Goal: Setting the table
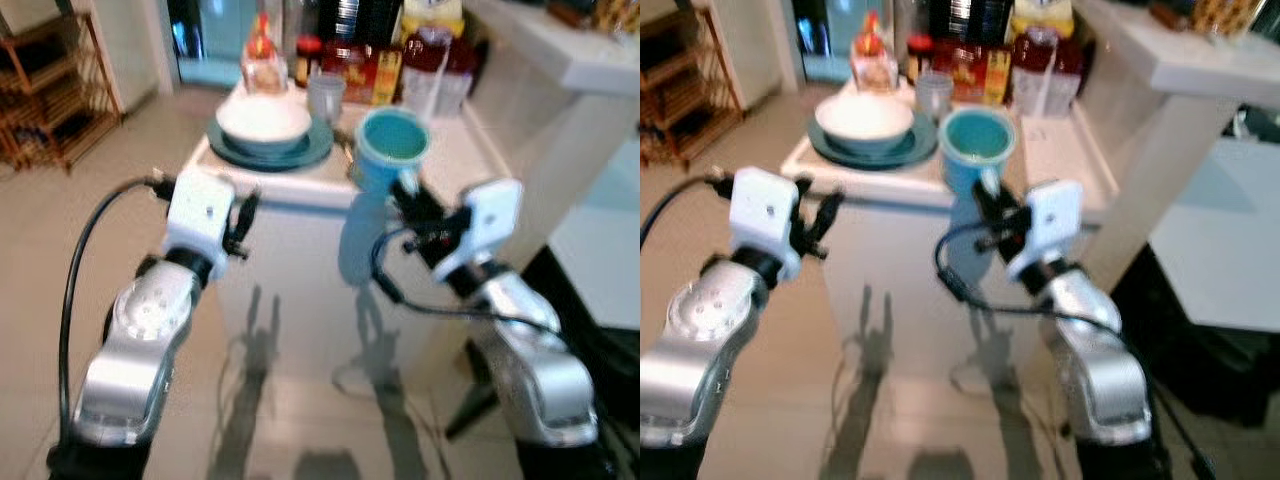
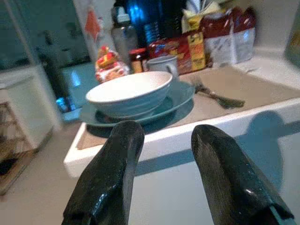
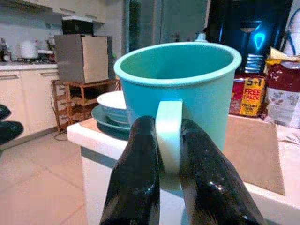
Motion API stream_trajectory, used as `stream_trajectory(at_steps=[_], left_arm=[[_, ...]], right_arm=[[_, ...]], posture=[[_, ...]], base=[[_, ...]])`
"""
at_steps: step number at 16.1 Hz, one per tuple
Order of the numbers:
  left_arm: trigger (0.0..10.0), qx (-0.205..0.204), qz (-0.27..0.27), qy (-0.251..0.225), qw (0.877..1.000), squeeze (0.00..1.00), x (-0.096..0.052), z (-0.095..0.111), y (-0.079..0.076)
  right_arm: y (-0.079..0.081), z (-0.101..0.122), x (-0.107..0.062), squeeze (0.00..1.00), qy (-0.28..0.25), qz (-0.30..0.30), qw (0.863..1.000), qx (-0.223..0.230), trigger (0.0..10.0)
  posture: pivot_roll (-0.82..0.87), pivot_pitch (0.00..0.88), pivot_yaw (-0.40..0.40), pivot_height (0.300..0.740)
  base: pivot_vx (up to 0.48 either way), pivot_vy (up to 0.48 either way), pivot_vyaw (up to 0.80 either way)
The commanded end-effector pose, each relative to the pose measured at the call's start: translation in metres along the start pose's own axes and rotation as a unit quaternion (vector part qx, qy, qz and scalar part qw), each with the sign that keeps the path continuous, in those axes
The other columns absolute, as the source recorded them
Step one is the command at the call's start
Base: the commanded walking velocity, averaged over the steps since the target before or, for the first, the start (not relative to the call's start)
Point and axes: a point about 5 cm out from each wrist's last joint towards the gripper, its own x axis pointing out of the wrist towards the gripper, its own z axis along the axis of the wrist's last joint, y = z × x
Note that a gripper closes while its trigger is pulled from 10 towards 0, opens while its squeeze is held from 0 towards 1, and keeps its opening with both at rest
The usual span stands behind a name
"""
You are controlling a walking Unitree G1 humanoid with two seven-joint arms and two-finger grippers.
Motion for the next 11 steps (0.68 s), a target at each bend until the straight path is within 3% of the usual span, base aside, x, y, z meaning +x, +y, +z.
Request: stream_trajectory(at_steps=[1, 2, 5, 11], left_arm=[[10.0, 0.018, -0.005, -0.003, 1.000, 0.00, 0.003, 0.003, -0.004], [10.0, 0.026, -0.007, 0.001, 1.000, 0.00, 0.004, 0.001, -0.006], [10.0, 0.023, -0.014, 0.001, 1.000, 0.00, 0.007, 0.000, -0.010], [10.0, 0.009, -0.009, 0.001, 1.000, 0.00, 0.012, -0.001, -0.016]], right_arm=[[-0.015, -0.013, -0.005, 0.00, 0.031, -0.050, 0.998, -0.005, 10.0], [-0.021, -0.021, -0.009, 0.00, 0.048, -0.076, 0.996, 0.001, 10.0], [-0.034, -0.023, -0.016, 0.00, 0.054, -0.131, 0.989, -0.044, 10.0], [-0.026, -0.022, -0.017, 0.00, 0.042, -0.101, 0.994, 0.007, 10.0]], posture=[[0.01, 0.001, -0.046, 0.740], [0.01, 0.005, -0.039, 0.740], [0.00, 0.010, -0.019, 0.740], [-0.02, 0.002, -0.012, 0.740]], base=[[0.000, -0.480, 0.80], [0.000, -0.480, 0.80], [0.000, -0.480, 0.80], [0.000, -0.480, 0.00]])
